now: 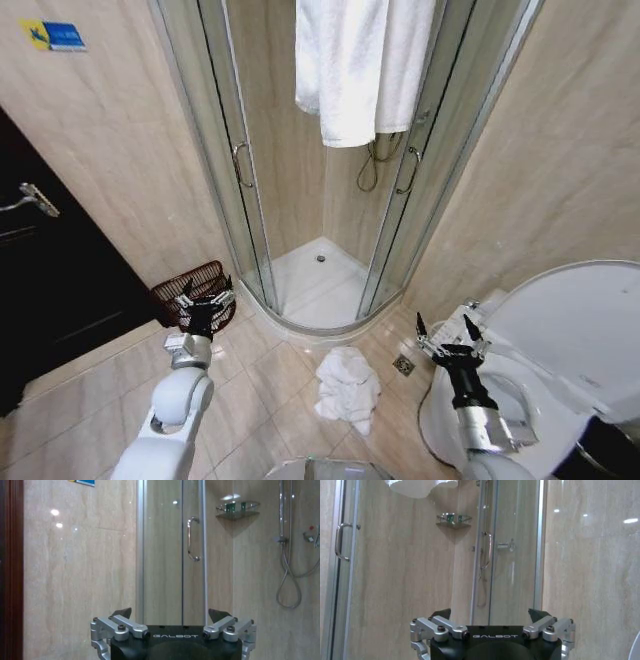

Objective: Discard the used towel into the hamper.

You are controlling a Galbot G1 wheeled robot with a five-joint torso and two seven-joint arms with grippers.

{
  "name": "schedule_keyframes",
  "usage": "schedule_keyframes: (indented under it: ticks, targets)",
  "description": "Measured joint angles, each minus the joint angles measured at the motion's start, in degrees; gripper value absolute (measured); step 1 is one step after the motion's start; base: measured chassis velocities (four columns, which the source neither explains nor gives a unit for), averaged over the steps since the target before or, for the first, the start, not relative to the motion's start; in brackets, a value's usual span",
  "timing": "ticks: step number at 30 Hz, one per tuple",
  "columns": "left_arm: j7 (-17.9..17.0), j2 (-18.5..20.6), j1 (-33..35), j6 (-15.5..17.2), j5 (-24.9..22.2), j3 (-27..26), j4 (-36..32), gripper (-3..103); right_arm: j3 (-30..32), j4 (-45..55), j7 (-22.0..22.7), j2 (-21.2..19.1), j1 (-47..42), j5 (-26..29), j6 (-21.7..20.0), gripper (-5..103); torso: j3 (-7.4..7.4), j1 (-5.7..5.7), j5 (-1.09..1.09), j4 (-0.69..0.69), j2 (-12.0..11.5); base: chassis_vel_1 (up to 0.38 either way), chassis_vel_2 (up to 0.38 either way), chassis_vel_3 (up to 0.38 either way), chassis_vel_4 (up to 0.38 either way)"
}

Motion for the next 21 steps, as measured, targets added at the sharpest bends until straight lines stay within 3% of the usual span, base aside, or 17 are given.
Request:
schedule_keyframes:
  ticks: [21]
  targets:
    - [1.0, -0.3, 0.4, 0.0, -0.2, 0.0, 0.1, 100, -0.1, 0.4, -0.1, 0.0, 0.2, -0.4, -0.5, 100, 3.73, 3.08, 0.01, 0.00, 6.8, 0.000, 0.000, 0.000, 0.000]
